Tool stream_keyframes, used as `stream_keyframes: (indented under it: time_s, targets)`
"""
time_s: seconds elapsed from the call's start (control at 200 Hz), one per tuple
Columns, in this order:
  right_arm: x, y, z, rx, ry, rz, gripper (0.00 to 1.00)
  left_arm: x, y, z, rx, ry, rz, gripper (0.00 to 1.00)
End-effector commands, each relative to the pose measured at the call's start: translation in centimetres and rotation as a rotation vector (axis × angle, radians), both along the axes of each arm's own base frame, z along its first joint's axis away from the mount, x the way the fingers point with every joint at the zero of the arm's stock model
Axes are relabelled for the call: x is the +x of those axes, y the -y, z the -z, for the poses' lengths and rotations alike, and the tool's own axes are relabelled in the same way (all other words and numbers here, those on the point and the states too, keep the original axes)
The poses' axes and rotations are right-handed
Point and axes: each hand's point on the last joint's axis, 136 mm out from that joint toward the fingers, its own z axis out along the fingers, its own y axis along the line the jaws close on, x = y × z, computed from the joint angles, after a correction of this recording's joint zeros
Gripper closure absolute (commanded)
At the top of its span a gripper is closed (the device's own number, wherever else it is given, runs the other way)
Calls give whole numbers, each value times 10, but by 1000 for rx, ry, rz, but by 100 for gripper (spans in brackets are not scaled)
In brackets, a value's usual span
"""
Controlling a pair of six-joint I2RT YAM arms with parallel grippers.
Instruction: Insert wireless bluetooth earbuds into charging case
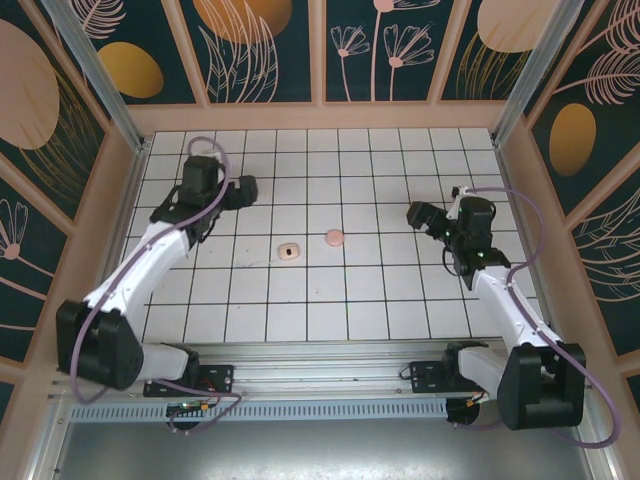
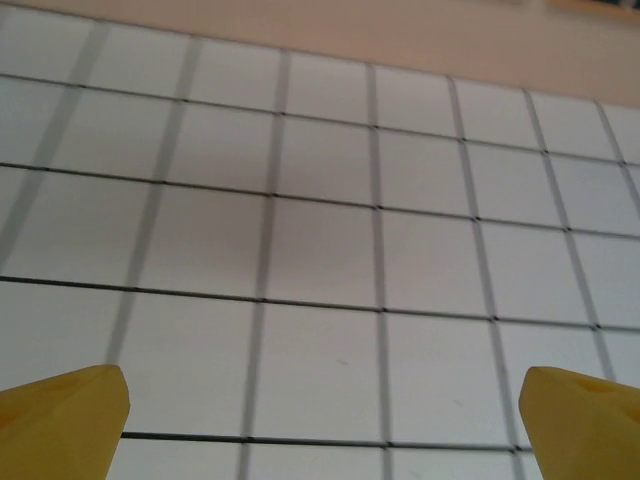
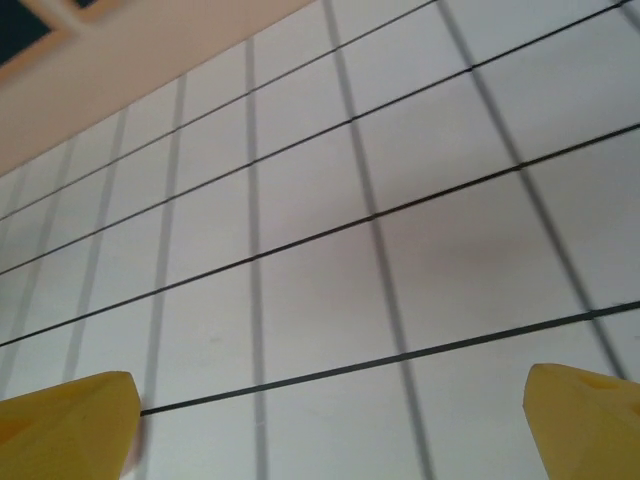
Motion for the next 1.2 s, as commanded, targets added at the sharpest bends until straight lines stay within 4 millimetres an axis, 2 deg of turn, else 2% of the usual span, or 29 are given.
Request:
stream_keyframes:
  time_s: [0.0,0.06,0.19,0.295,0.4,0.5,0.626,0.656,0.676,0.711,0.731,0.776,0.806,0.831,0.861,0.906,0.961,1.001,1.196]
  targets:
    - [11,36,-13,-139,175,117,1,-1,-43,-13,146,194,-166,1]
    - [8,50,-5,-174,192,170,1,-8,-56,-13,182,269,-212,1]
    - [3,66,10,-196,202,222,1,-22,-72,5,237,364,-251,1]
    - [1,66,16,-192,233,213,1,-34,-79,27,260,409,-257,1]
    - [-3,60,15,-200,307,182,1,-42,-86,36,266,482,-268,1]
    - [-6,59,17,-218,358,176,1,-41,-91,46,264,507,-271,1]
    - [-2,61,9,-215,430,190,1,-47,-94,62,267,549,-259,1]
    - [2,61,7,-227,437,188,1,-50,-97,60,256,590,-276,1]
    - [7,62,10,-234,418,184,1,-50,-100,61,250,592,-284,1]
    - [14,62,10,-250,412,178,1,-48,-105,76,209,532,-276,1]
    - [17,61,11,-262,406,168,1,-45,-110,75,198,538,-289,1]
    - [20,61,16,-275,417,163,1,-32,-112,77,194,522,-290,1]
    - [21,62,25,-271,406,164,1,-24,-109,88,194,452,-265,1]
    - [22,62,32,-273,405,163,1,-24,-112,86,172,458,-256,1]
    - [24,60,24,-288,451,159,1,-26,-117,84,163,476,-280,1]
    - [26,56,35,-277,385,129,1,-25,-117,85,164,465,-278,1]
    - [26,54,29,-286,421,126,1,-25,-118,85,166,470,-282,1]
    - [27,54,34,-288,392,122,1,-26,-118,85,163,466,-282,1]
    - [27,53,33,-288,399,121,1,-27,-117,84,167,472,-277,1]
